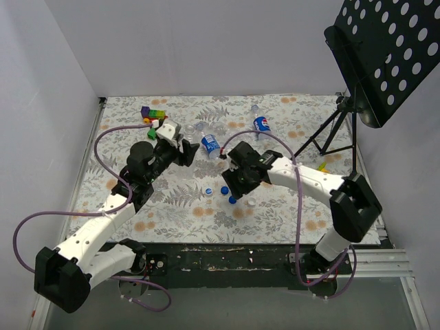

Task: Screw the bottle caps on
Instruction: Screw the bottle cap onto the plastic bottle.

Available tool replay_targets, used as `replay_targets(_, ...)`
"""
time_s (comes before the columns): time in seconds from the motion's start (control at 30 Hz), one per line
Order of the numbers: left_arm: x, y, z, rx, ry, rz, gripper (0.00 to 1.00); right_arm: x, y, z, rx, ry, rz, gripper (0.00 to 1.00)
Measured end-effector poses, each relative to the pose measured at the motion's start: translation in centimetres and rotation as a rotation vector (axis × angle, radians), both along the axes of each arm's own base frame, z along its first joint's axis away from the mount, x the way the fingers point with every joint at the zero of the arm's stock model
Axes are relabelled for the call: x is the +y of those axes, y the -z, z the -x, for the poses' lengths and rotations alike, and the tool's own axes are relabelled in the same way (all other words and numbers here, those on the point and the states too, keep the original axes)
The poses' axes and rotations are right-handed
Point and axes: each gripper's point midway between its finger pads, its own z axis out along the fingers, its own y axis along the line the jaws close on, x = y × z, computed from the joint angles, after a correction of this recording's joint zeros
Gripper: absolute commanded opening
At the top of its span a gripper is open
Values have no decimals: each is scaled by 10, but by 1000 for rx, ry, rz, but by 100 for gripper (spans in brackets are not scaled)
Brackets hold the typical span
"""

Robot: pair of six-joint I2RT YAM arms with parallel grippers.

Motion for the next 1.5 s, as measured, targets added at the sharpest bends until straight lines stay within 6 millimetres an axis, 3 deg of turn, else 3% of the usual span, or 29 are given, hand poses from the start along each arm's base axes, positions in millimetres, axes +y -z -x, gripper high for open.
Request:
replay_targets(0.3,69,-17,-26,-74,-309,-41,15,93,-1,-40,-68,-139,-28,59)
replay_targets(0.5,91,-19,-30,-96,-411,-87,15,125,22,-47,-67,-187,24,59)
replay_targets(0.63,95,-22,-30,-107,-429,-94,15,129,39,-43,-49,-206,77,59)
replay_targets(0.9,97,-25,-28,-117,-429,-95,15,129,50,-43,-59,-216,135,56)
replay_targets(1.2,95,-26,-27,-121,-420,-92,15,125,50,-45,-79,-211,168,28)
replay_targets(1.4,88,-26,-25,-125,-375,-93,15,123,46,-44,-87,-214,165,26)
replay_targets(1.5,79,-26,-22,-133,-318,-104,15,115,31,-38,-97,-219,147,26)
